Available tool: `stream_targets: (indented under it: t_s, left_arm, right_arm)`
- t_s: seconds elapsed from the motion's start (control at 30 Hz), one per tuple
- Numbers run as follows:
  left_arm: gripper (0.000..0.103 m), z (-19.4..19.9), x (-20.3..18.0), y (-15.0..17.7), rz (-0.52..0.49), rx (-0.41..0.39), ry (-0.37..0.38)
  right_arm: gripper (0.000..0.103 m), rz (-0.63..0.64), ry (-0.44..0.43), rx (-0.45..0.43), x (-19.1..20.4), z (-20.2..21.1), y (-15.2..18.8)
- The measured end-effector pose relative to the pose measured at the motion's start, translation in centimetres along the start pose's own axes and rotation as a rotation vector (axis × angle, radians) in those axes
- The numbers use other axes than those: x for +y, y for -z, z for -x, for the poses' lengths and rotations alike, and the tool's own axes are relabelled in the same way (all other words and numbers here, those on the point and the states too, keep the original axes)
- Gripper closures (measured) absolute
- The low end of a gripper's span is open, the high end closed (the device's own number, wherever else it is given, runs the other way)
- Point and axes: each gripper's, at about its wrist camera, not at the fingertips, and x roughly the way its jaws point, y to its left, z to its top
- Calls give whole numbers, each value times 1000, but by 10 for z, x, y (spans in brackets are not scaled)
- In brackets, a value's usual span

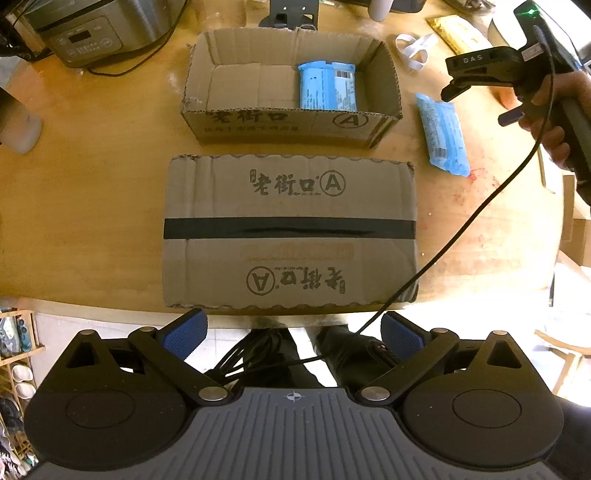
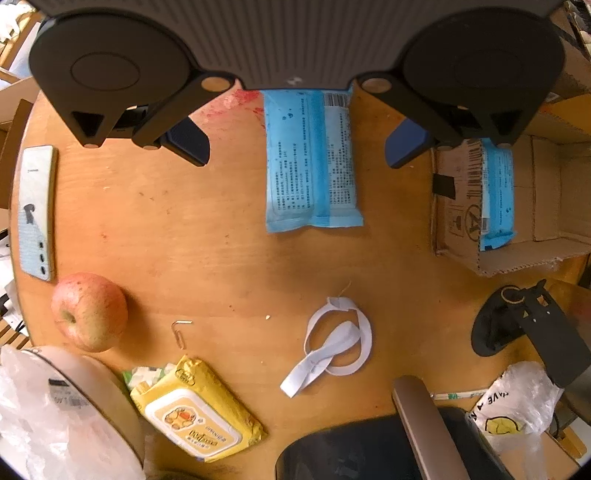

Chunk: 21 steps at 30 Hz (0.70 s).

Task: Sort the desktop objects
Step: 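Close the right gripper on the smaller blue packet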

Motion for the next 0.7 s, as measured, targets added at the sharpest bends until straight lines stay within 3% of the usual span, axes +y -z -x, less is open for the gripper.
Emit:
stream_targets:
  t_s: [0.7]
  left_arm:
    - [0, -4, 8, -1, 24, 21, -12]
  right_arm:
    - [0, 39, 5, 32, 15, -57, 10]
